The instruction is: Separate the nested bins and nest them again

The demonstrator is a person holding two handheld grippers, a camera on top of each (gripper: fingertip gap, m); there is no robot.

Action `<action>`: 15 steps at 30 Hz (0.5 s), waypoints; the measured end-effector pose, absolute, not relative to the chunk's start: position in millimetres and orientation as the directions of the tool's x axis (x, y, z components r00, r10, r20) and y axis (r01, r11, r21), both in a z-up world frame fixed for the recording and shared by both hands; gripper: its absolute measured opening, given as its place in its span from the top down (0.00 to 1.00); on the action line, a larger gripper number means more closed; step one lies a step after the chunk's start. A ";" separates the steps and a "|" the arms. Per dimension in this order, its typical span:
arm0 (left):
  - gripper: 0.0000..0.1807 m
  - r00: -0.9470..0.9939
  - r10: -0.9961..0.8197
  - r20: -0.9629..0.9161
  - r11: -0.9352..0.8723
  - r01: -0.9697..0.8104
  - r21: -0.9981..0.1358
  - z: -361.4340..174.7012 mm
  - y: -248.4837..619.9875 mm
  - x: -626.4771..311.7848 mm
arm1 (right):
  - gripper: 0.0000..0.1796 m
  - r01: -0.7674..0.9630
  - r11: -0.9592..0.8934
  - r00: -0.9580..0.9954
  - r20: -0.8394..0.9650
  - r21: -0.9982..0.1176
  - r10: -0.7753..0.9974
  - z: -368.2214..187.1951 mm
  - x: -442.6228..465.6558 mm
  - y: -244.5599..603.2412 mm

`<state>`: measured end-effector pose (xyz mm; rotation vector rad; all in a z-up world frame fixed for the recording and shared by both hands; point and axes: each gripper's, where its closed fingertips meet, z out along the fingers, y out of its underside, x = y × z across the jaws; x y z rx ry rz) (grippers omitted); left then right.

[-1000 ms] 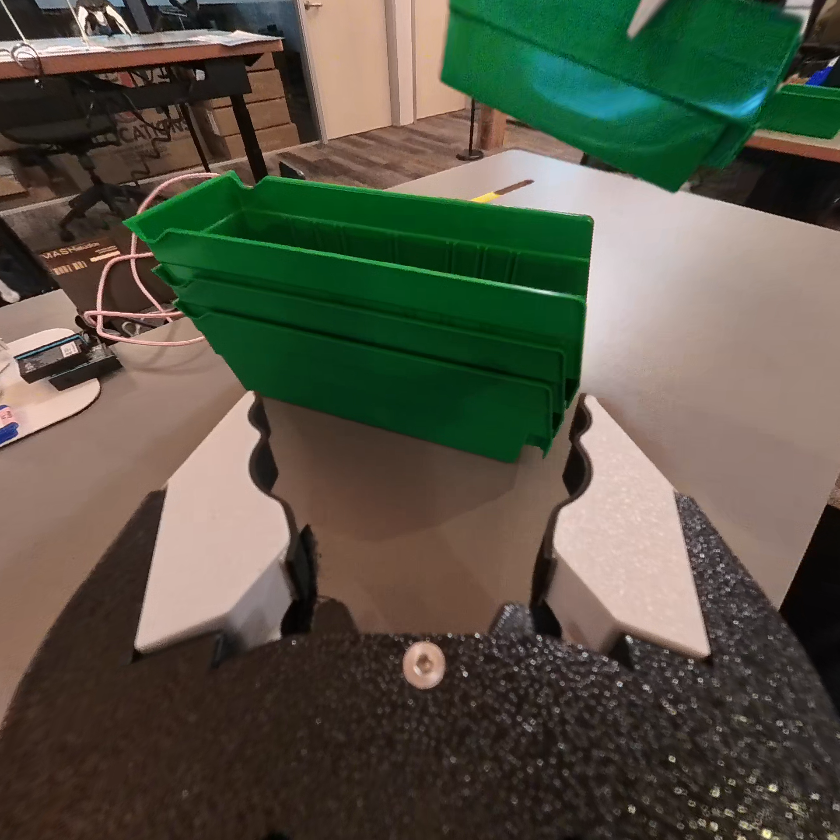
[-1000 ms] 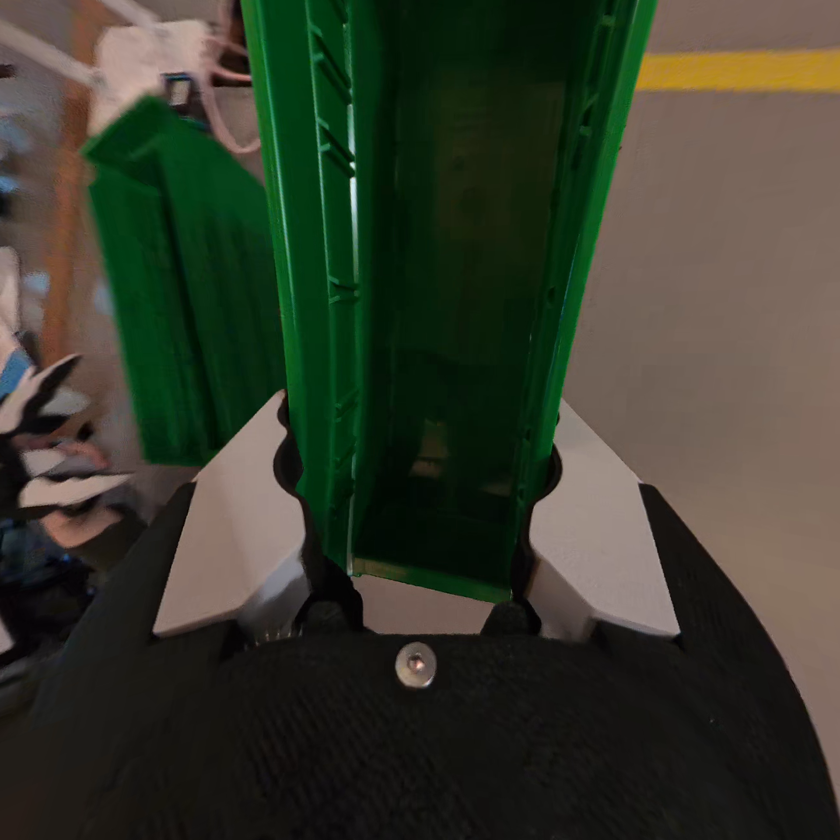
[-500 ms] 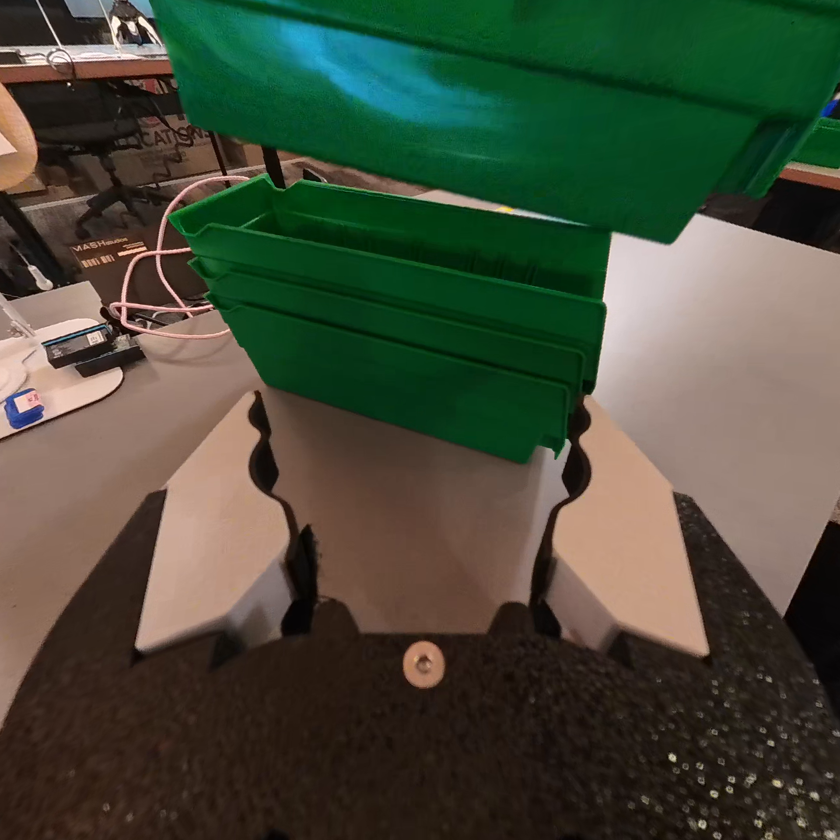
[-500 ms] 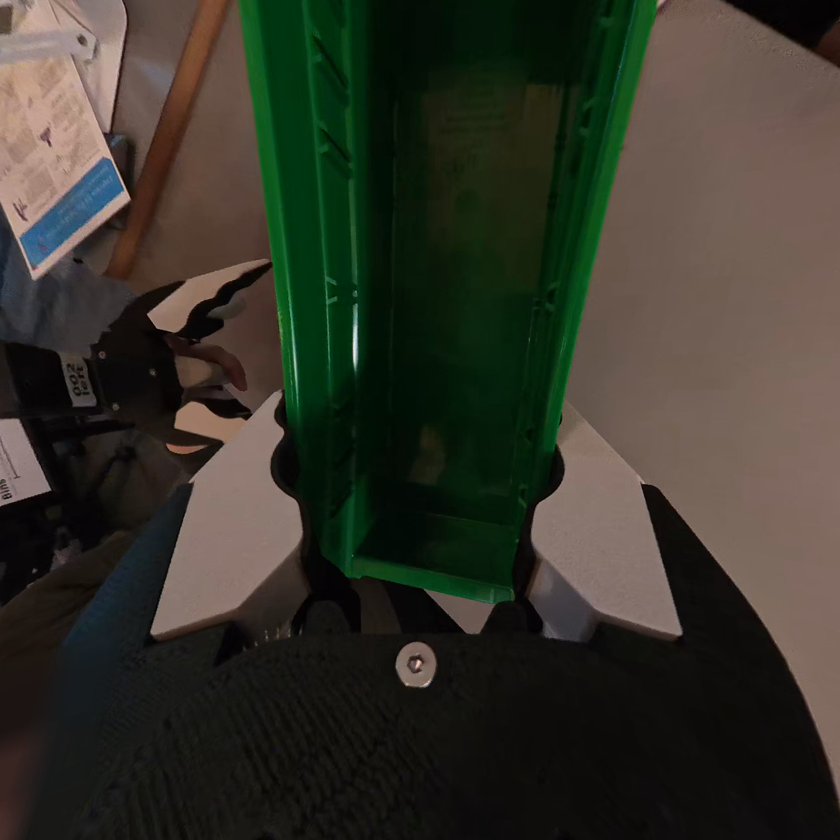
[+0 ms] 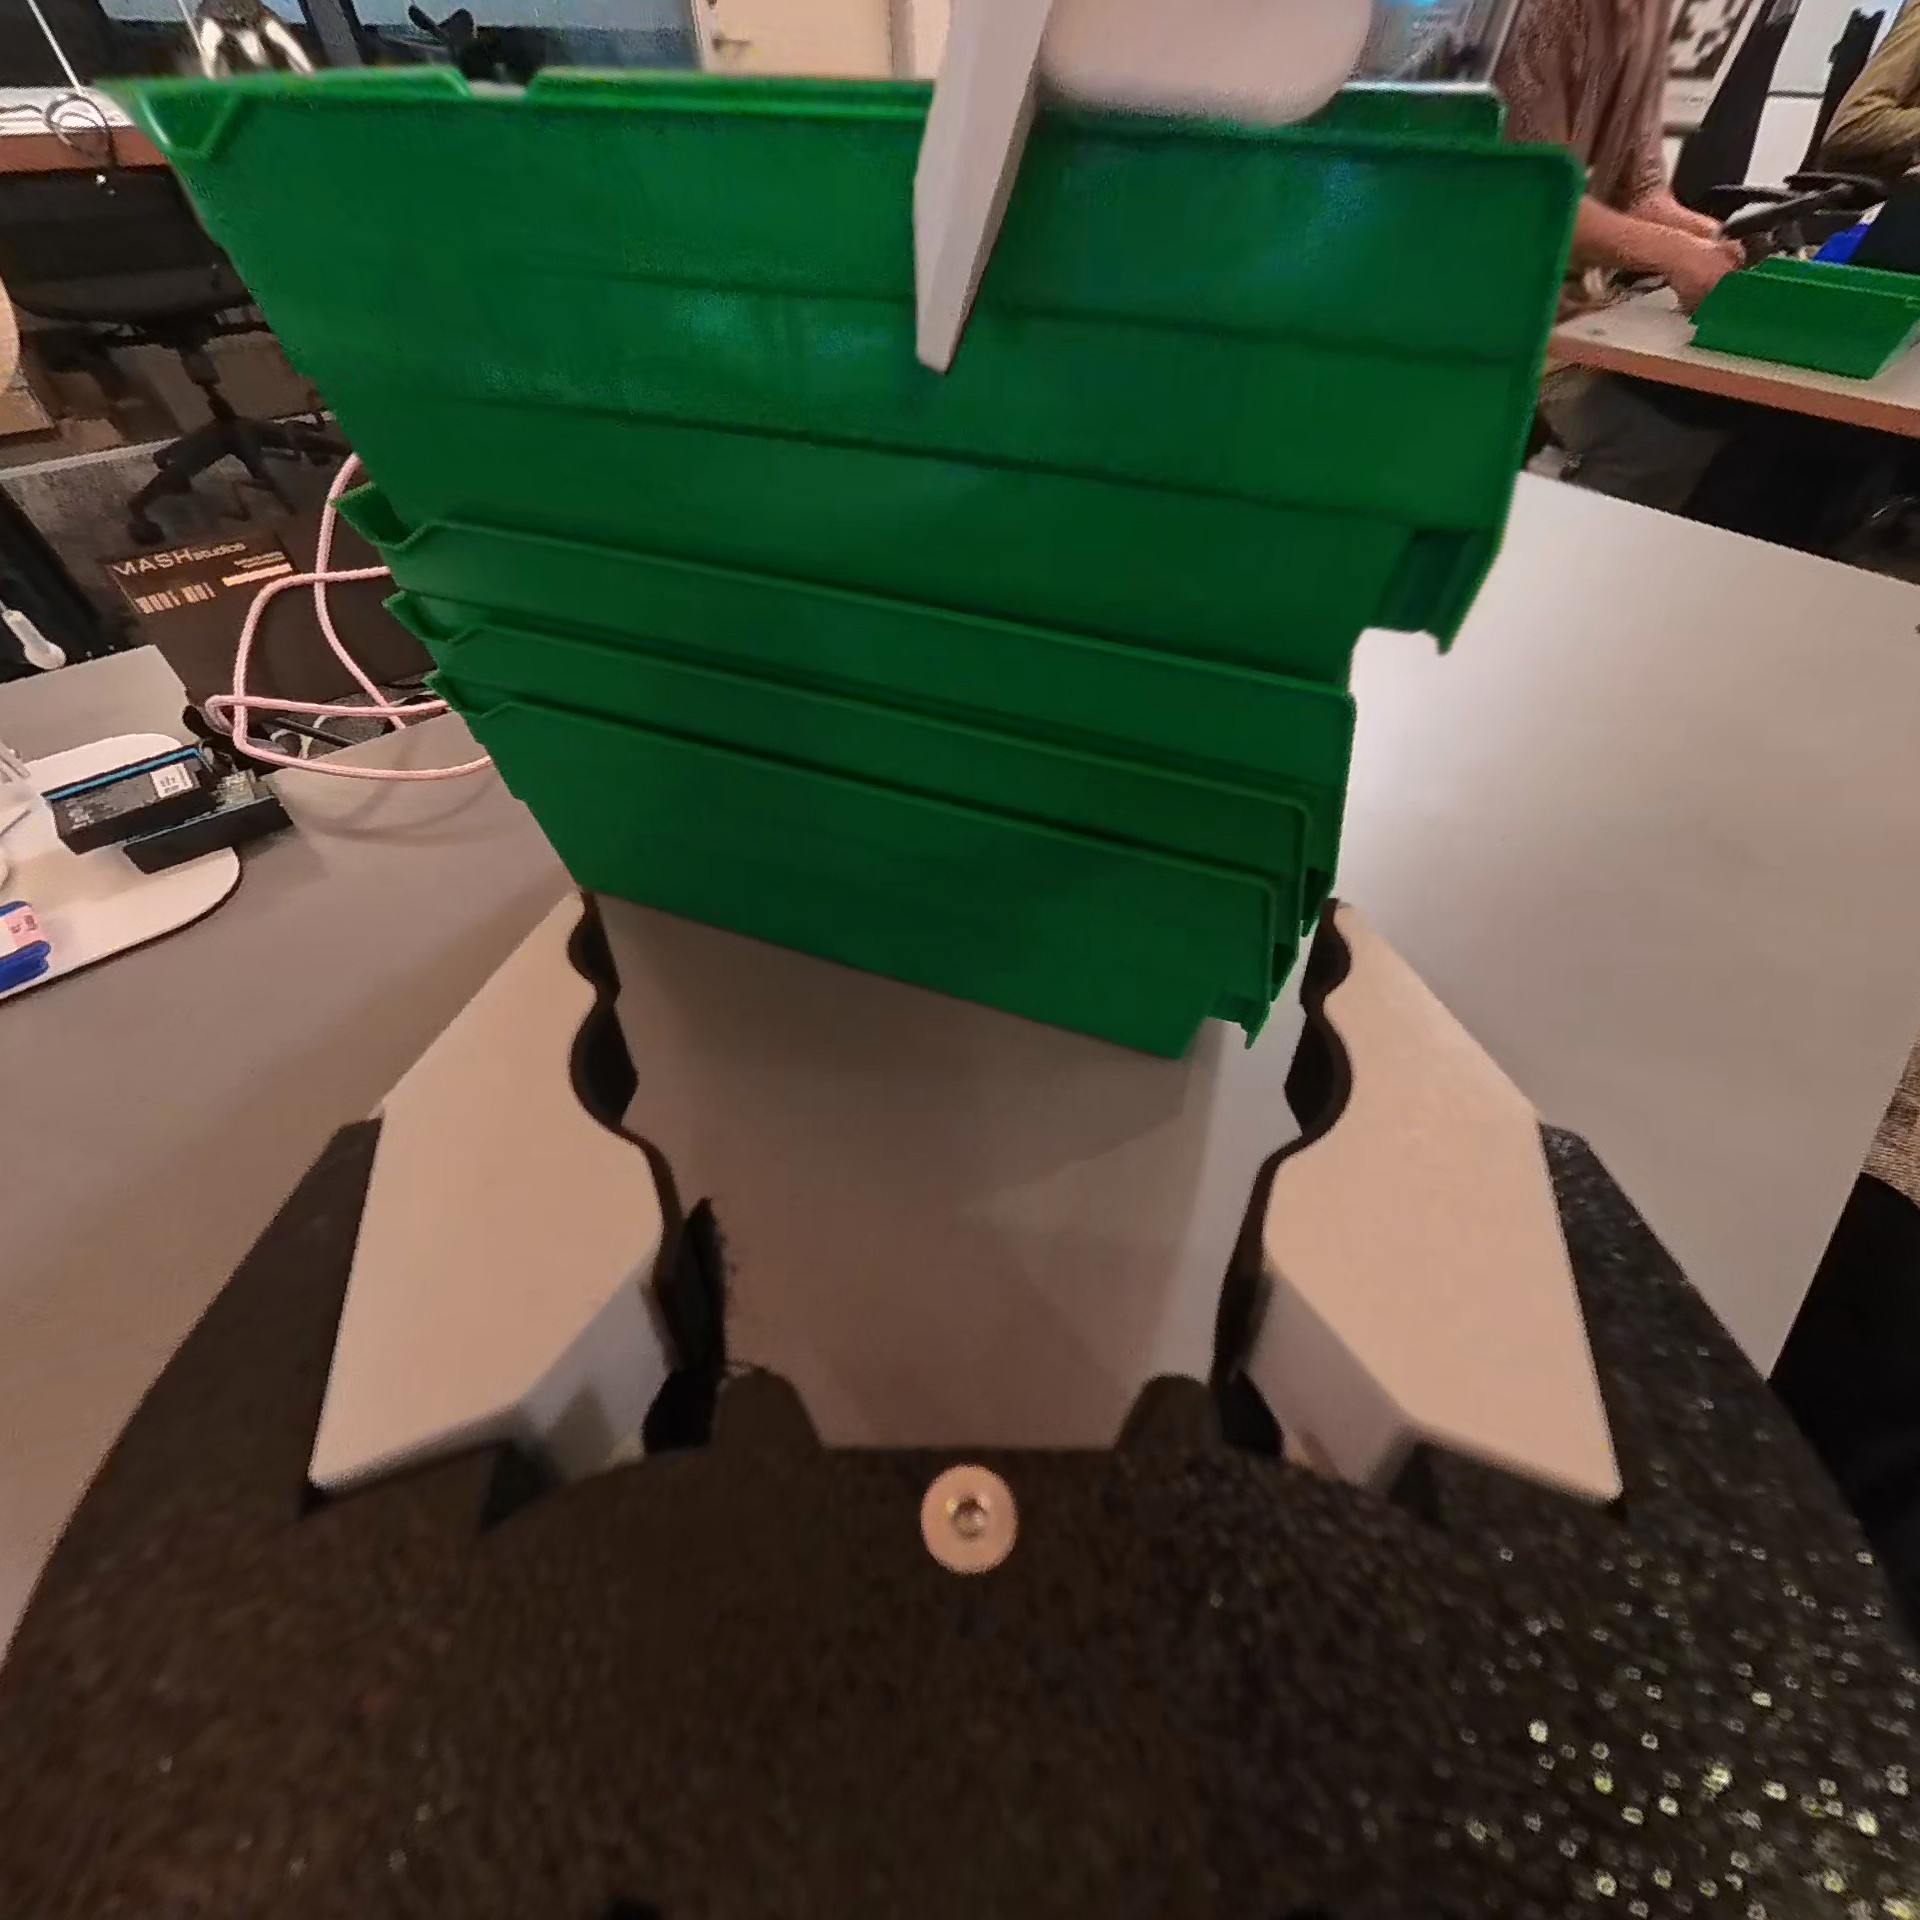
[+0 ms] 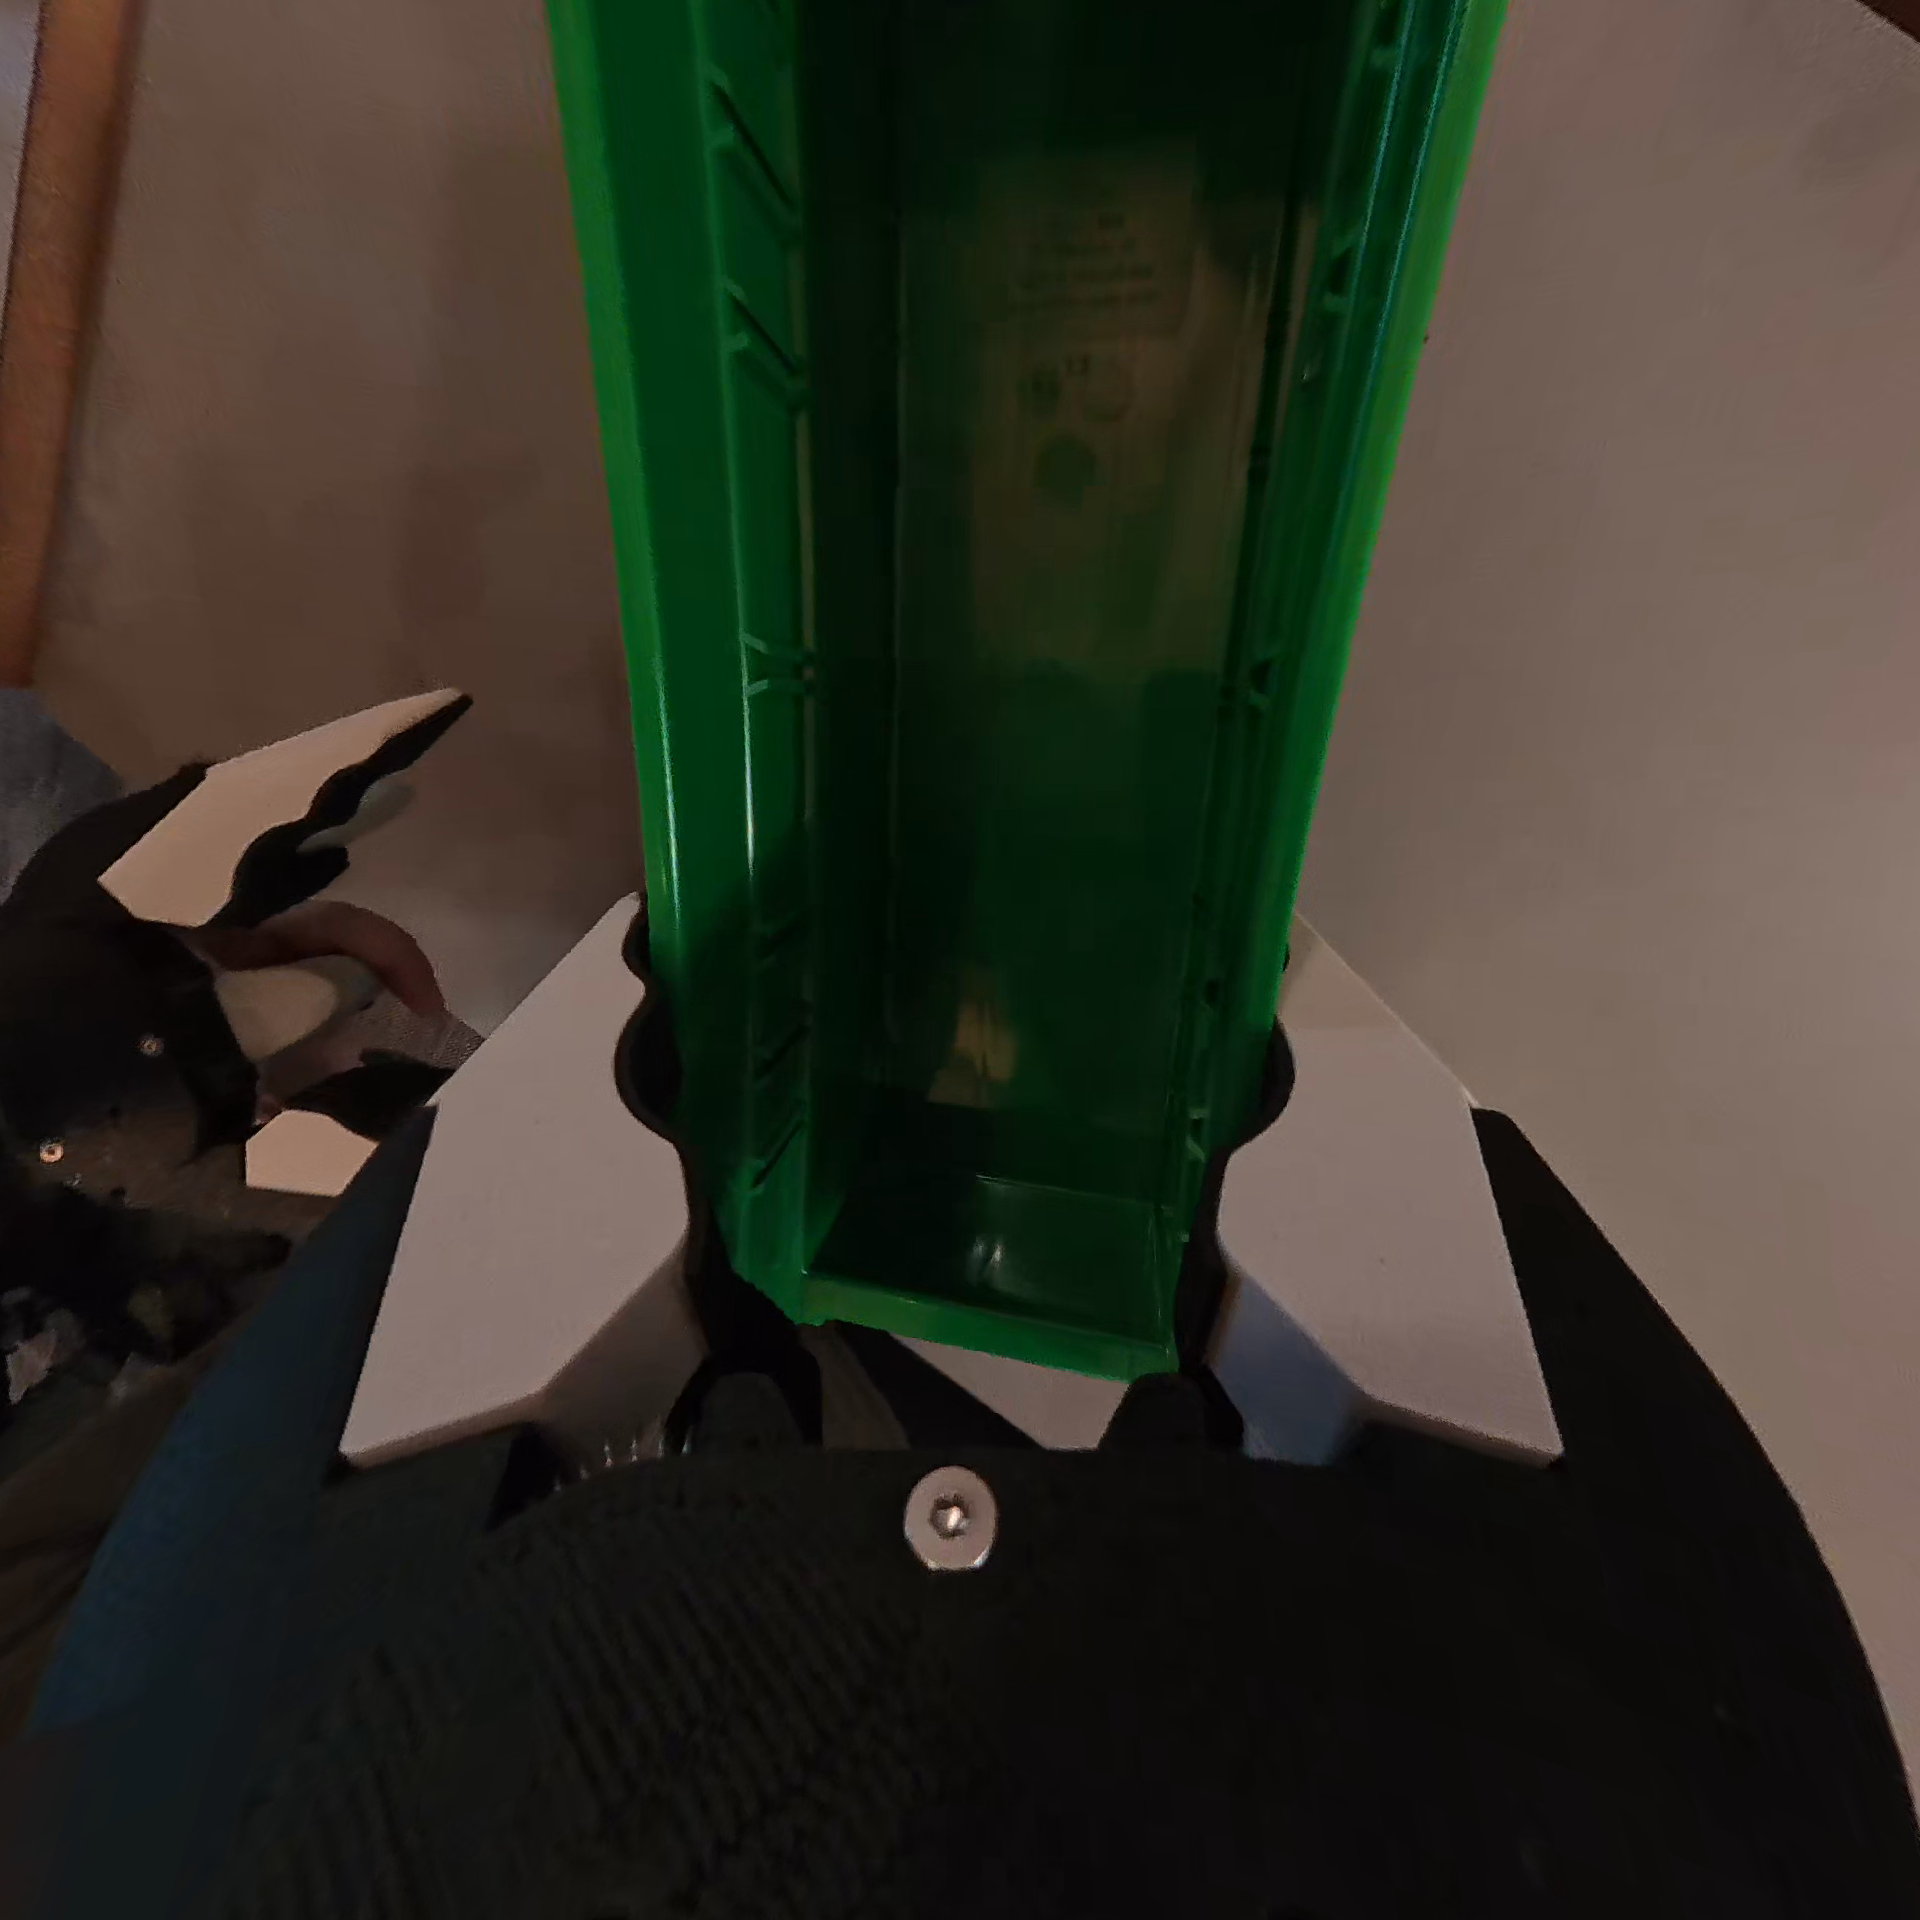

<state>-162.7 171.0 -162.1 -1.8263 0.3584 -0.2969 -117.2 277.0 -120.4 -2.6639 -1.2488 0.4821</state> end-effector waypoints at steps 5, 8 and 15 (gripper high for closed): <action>0.29 0.919 -0.393 0.017 -0.256 -0.091 -0.962 -160.4 170.3 -161.9 | 0.38 0.722 -0.632 0.602 -0.195 -0.282 0.774 -130.0 -119.7 280.5; 0.29 0.919 -0.395 0.018 -0.259 -0.093 -0.961 -161.3 170.7 -161.3 | 0.38 0.712 -0.637 0.605 -0.202 -0.296 0.770 -130.8 -121.0 280.4; 0.29 0.916 -0.402 0.012 -0.257 -0.100 -0.961 -160.7 170.5 -157.8 | 0.37 0.695 -0.641 0.610 -0.205 -0.327 0.766 -148.3 -119.8 284.6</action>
